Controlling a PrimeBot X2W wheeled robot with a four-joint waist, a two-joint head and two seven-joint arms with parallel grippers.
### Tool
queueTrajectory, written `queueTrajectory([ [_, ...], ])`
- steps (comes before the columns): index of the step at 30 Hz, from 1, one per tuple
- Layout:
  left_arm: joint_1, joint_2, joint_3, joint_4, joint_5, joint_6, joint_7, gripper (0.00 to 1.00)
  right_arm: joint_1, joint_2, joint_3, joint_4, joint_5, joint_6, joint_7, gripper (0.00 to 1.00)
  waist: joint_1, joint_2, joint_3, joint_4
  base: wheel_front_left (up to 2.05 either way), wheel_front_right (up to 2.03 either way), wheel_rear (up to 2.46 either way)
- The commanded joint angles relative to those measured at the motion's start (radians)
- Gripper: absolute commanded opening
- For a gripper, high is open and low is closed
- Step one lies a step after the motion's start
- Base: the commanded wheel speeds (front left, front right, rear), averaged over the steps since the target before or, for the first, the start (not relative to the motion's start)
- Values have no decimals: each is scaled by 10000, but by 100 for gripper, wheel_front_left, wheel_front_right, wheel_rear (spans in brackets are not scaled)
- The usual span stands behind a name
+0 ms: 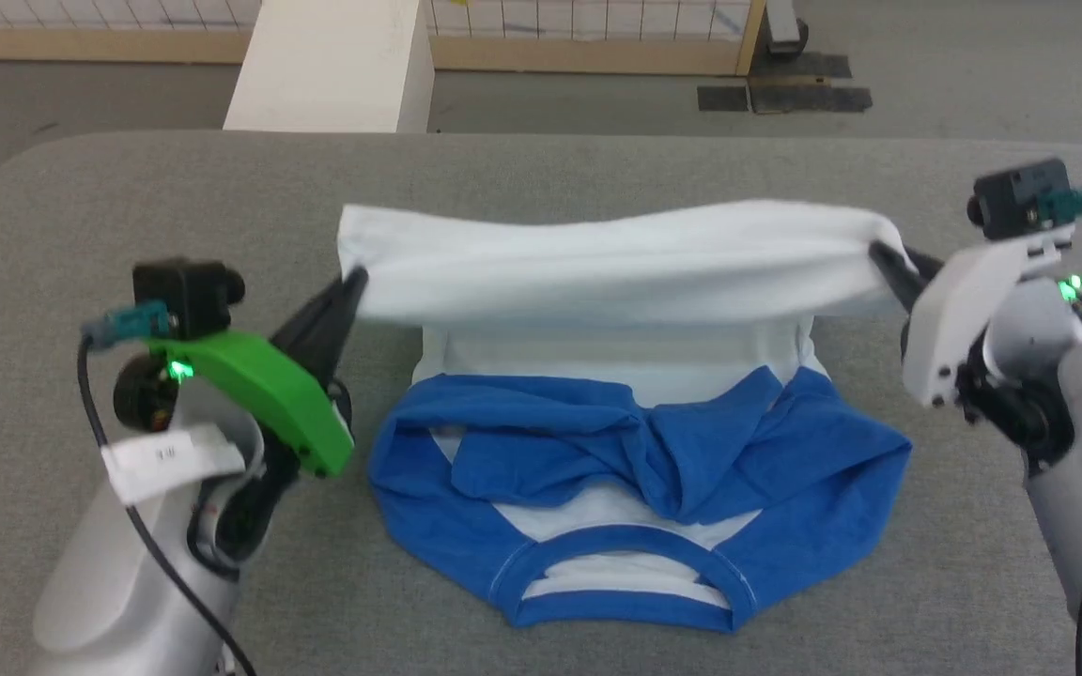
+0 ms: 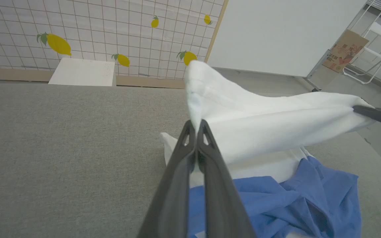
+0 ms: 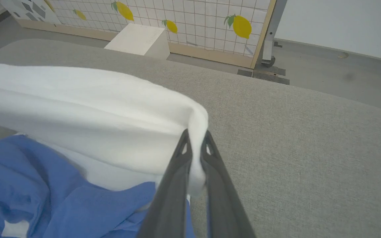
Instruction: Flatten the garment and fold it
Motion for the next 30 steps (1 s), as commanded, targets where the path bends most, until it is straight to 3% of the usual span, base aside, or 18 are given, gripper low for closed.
queueTrajectory([
  [1,438,116,-60,-184,5,-15,-97,0,451,-75,-136,-132,41,-19,-22,0,1,0,-160,2,0,0,0],
  [13,3221,-51,-172,-994,-218,610,-658,0,3660,430,-830,-1527,60,-19,506,0,1,0,-566,-13,0,0,0],
  [27,4077,-443,-316,556,-863,975,-179,0,5616,839,-1190,-2183,-291,-19,1336,0,1,0,-552,-66,0,0,0],
  [29,4027,-508,-341,753,-916,1003,-113,39,5680,873,-1200,-2179,-355,-19,1461,0,1,0,-586,-85,0,0,0],
  [30,4017,-536,-351,851,-947,1061,-38,100,5704,896,-1209,-2195,-390,-19,1491,0,1,0,-621,-104,0,0,0],
])
